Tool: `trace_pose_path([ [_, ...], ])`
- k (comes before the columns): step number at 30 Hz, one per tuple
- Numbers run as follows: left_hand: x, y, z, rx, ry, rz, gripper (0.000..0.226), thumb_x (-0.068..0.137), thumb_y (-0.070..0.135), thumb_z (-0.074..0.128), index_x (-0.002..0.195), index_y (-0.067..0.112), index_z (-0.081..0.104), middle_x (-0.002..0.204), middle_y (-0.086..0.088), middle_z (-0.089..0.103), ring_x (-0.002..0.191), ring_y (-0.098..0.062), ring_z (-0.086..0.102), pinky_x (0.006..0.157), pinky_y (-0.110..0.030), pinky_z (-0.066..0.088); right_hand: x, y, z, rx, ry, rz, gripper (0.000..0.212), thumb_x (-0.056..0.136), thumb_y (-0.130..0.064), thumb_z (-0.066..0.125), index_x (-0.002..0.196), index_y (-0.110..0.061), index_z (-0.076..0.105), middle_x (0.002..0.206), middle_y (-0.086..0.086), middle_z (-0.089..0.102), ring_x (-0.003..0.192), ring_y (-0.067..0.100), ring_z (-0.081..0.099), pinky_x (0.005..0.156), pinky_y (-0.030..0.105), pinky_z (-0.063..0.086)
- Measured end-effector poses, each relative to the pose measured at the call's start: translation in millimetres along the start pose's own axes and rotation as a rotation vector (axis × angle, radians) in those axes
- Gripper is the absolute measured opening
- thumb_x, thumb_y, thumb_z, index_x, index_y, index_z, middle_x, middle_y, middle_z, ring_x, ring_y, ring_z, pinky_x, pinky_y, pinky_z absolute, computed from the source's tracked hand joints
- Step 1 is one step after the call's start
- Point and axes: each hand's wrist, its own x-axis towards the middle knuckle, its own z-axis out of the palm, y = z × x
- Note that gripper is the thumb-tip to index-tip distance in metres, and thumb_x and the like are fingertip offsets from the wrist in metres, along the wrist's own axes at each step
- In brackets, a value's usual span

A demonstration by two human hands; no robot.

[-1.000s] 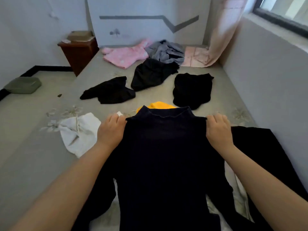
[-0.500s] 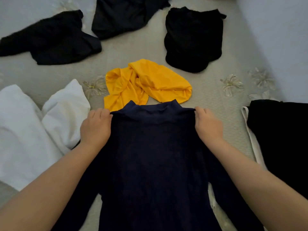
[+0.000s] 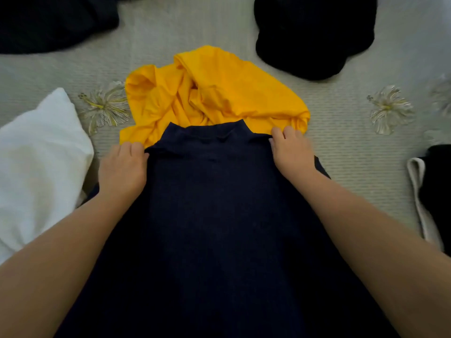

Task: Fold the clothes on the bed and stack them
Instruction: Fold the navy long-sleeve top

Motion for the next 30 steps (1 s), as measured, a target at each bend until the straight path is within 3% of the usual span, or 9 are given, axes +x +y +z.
trace_pose_path([
  [6,-0.4,21.8,-9.6,-0.003,-0.017,-0.124,0.025,0.084,0.002,0.053,0.105,-0.012,0.052,0.101,-0.035,0.053,0.095,-0.048,0.049,0.072,-0.052,0.035,-7.7,8.6,-7.5,0.139,-0.069,0.016,0.04,0.097,-0.027,0.037,0.128,-0.002,0.045,0.115,0.023,0.05,0.104,0.036,0.046,0.077,0.042,0.032],
  [10,-40.3,88.3,-20.6,-0.137,0.061,0.132,0.041,0.079,0.004,0.054,0.117,-0.011,0.054,0.121,-0.032,0.053,0.115,-0.05,0.048,0.093,-0.062,0.035,-80.1,43.0,-41.7,0.338,0.049,0.204,0.04,0.088,-0.018,0.049,0.12,0.006,0.052,0.109,0.028,0.057,0.1,0.043,0.053,0.085,0.049,0.04],
  [13,-85.5,141.4,-16.9,-0.162,-0.011,0.229,0.044,0.082,0.016,0.049,0.118,-0.009,0.054,0.127,-0.029,0.05,0.118,-0.048,0.045,0.094,-0.064,0.025,-173.3,72.4,-56.4,0.386,-0.103,0.468,0.041,0.085,-0.012,0.062,0.118,0.01,0.052,0.106,0.031,0.058,0.099,0.043,0.055,0.087,0.049,0.042],
  [15,-112.3,166.3,-9.7,-0.19,-0.119,0.241,0.048,0.08,0.013,0.065,0.12,-0.01,0.052,0.129,-0.029,0.048,0.12,-0.047,0.043,0.096,-0.059,0.021,-239.2,83.3,-62.5,0.377,-0.241,0.612,0.052,0.078,-0.015,0.07,0.119,0.01,0.051,0.106,0.031,0.058,0.099,0.043,0.055,0.087,0.047,0.043],
  [17,-132.0,180.9,-1.4,-0.213,-0.261,0.196,0.057,0.081,0.016,0.066,0.128,-0.008,0.044,0.138,-0.027,0.039,0.132,-0.039,0.028,0.104,-0.05,0.015,-293.8,82.4,-64.4,0.379,-0.393,0.699,0.06,0.074,-0.023,0.074,0.122,0.003,0.051,0.11,0.024,0.058,0.103,0.037,0.055,0.088,0.041,0.043],
  [19,-144.0,185.1,8.3,-0.223,-0.351,0.125,0.06,0.091,0.027,0.05,0.139,-0.001,0.029,0.149,-0.02,0.021,0.139,-0.028,0.005,0.11,-0.042,0.0,-331.2,76.5,-59.3,0.424,-0.455,0.73,0.055,0.074,-0.022,0.075,0.12,-0.001,0.054,0.108,0.02,0.059,0.102,0.033,0.055,0.084,0.035,0.043],
  [23,-143.1,180.6,12.8,-0.161,-0.383,0.119,0.065,0.091,0.038,0.043,0.142,0.004,0.024,0.152,-0.017,0.016,0.141,-0.031,0.007,0.113,-0.045,0.002,-337.6,78.9,-61.5,0.453,-0.222,0.813,0.02,0.079,0.007,0.061,0.099,0.007,0.064,0.092,0.024,0.066,0.087,0.036,0.062,0.065,0.023,0.03],
  [25,-139.4,179.1,9.2,-0.11,-0.421,0.134,0.067,0.091,0.043,0.041,0.144,0.007,0.021,0.153,-0.016,0.013,0.142,-0.03,0.005,0.113,-0.046,0.002,-318.1,91.3,-79.5,0.415,-0.012,0.786,0.026,0.073,0.016,0.055,0.096,0.01,0.065,0.089,0.028,0.065,0.085,0.041,0.062,0.069,0.028,0.033],
  [30,-137.5,188.4,-1.7,-0.051,-0.467,0.119,0.065,0.093,0.041,0.038,0.145,0.009,0.015,0.154,-0.013,0.007,0.142,-0.027,0.0,0.113,-0.047,0.002,-277.0,141.5,-134.3,0.26,0.404,0.746,0.038,0.069,0.006,0.044,0.103,0.008,0.062,0.091,0.033,0.058,0.082,0.04,0.055,0.076,0.032,0.034],
])
